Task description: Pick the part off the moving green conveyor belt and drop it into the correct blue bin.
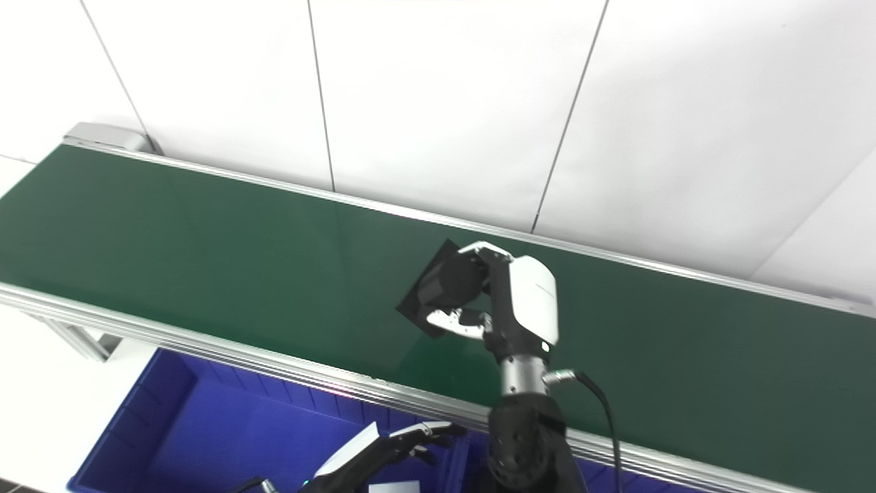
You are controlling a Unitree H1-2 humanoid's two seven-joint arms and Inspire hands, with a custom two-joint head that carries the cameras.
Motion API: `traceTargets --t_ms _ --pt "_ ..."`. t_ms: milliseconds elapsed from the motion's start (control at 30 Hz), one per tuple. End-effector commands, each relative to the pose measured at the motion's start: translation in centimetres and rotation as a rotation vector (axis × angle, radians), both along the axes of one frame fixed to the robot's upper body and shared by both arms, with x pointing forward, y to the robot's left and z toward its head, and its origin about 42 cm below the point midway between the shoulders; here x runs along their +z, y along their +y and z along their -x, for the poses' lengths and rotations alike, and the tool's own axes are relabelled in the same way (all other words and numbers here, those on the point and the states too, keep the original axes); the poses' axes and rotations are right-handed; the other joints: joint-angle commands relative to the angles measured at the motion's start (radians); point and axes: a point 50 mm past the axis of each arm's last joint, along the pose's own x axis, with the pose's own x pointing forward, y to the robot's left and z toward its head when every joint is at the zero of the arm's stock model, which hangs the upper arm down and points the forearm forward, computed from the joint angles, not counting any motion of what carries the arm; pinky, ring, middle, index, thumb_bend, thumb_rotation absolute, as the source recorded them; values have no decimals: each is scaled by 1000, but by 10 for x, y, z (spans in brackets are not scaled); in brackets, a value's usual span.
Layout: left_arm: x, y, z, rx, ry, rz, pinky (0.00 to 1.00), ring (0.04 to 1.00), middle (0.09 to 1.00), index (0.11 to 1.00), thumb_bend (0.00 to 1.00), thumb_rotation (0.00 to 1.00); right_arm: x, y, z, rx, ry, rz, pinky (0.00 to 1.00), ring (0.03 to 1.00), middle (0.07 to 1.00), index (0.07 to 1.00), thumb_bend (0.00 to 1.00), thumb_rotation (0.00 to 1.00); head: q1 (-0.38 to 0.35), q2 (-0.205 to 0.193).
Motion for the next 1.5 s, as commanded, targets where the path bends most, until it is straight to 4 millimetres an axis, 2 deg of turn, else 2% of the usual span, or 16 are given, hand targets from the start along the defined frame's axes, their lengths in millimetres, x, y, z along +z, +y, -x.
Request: traceTargets --t_ms 0,300,400,533,633,867,1033,1200,1367,1467 --pt "13 2 -3 7 -42 18 819 897 926 874 806 138 21 -6 4 2 -64 -40 444 532 509 484 516 0 -14 17" --pt "24 10 -9 57 -41 28 766 857 913 872 785 141 30 -55 53 -60 -41 -67 446 542 518 479 516 0 -47 76" --pt "25 13 -11 75 -31 41 813 882 918 871 784 131 25 -73 70 -80 -24 -65 454 548 519 478 515 0 -53 94" --pt "28 16 -13 90 -30 43 801 880 915 874 786 128 20 -91 89 -103 -9 -57 432 513 501 488 517 0 -53 110" --pt "31 21 -14 96 -24 40 797 881 919 872 792 146 13 -101 103 -112 20 -58 496 570 509 482 517 0 -54 117" --pt "39 37 -19 70 5 -4 797 880 918 879 789 133 -11 -115 131 -91 70 -51 480 551 509 481 517 0 -68 138" --pt "43 55 -26 20 20 -51 730 841 902 895 800 138 -23 -118 147 -62 118 -38 489 563 509 481 517 0 -88 147" --pt "45 74 -36 -59 44 -91 732 861 912 908 818 131 -27 -123 159 -56 123 -30 499 568 518 476 517 0 -105 153" --pt "43 87 -40 -130 42 -110 720 835 890 916 840 128 -29 -129 169 -65 147 -31 493 575 532 470 515 0 -116 159" --pt "43 91 -39 -135 48 -123 732 840 887 905 856 168 -29 -133 176 -74 157 -10 464 556 530 470 515 0 -122 163"
